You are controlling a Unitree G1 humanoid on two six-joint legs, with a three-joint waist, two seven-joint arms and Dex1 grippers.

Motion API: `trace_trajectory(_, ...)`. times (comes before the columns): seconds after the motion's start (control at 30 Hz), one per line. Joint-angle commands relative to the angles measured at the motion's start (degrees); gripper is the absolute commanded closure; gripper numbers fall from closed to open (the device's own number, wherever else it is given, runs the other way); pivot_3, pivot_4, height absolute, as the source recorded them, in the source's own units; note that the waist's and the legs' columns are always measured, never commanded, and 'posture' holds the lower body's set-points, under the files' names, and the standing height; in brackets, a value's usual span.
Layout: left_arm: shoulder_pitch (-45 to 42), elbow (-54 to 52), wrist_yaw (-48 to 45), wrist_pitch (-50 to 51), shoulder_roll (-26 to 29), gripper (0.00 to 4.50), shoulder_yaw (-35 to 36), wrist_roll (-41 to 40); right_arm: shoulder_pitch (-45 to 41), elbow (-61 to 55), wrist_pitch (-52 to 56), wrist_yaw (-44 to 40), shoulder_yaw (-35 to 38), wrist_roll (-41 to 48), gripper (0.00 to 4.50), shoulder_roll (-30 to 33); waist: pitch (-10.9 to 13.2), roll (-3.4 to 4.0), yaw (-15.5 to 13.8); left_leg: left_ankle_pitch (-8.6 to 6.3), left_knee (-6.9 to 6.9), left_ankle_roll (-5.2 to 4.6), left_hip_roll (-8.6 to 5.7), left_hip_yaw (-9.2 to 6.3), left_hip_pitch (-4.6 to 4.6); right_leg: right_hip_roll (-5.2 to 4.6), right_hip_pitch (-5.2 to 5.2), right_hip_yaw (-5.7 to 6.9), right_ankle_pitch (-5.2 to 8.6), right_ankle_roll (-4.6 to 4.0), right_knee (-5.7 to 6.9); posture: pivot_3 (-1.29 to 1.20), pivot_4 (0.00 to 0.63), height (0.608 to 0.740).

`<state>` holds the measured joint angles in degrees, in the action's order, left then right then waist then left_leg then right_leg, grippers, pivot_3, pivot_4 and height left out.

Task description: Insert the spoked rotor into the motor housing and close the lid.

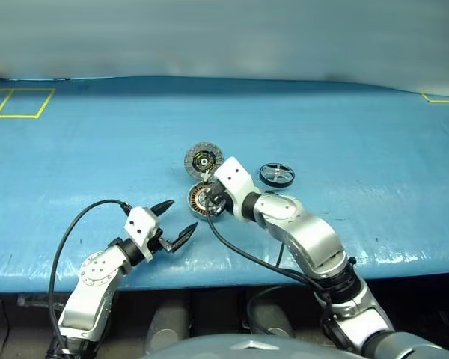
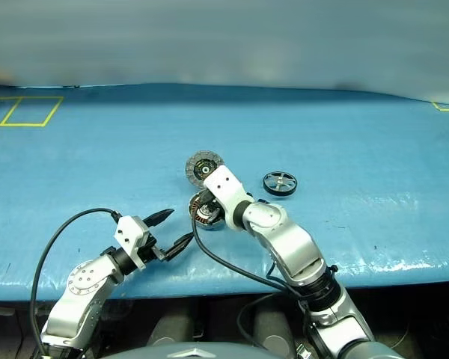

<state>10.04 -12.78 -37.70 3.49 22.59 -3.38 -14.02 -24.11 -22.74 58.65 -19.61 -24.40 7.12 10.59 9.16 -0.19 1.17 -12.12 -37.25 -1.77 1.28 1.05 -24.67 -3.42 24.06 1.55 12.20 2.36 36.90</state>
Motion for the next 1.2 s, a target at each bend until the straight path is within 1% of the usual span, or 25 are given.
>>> trace_trajectory(0.03,0.17,-1.37,-0.36,-0.13,0.08,0.0,0.05,-0.67,0.18,0.51,-2.42,0.61,-0.47,-0.44,3.82,-1.0,0.0,0.0,0.01,0.0,0.0,0.0,0.0,0.0,0.0,0.0,0.0,0.0,0.0,0.0,0.0,0.0,0.15,0.74)
trace_trajectory(0.33,0.27,-1.64,-0.54,-0.01,-0.08,0.0,-0.32,-0.94,2.37,2.9,-3.28,1.39,0.69,0.1,3.82,-2.41,0.0,0.0,0.0,0.0,0.01,0.0,0.01,0.02,0.0,0.01,0.01,-0.01,0.0,0.0,0.0,0.0,0.15,0.74)
trace_trajectory(0.73,0.41,-1.47,-0.9,-0.05,-0.24,0.0,-0.21,-1.39,2.44,6.58,-5.18,2.02,2.68,-0.19,3.82,-3.41,-0.01,-0.02,0.0,0.0,0.0,0.0,0.01,0.04,0.0,0.01,0.01,-0.02,0.0,0.01,0.0,0.0,0.15,0.74)
trace_trajectory(1.2,0.37,-0.98,-1.03,0.08,-0.17,0.0,-0.2,-1.01,3.7,6.12,-4.38,1.7,1.31,0.46,3.82,-4.39,-0.02,-0.02,0.06,0.0,0.0,0.0,0.02,0.05,0.02,0.02,0.01,-0.02,-0.01,0.01,0.01,0.0,0.15,0.74)
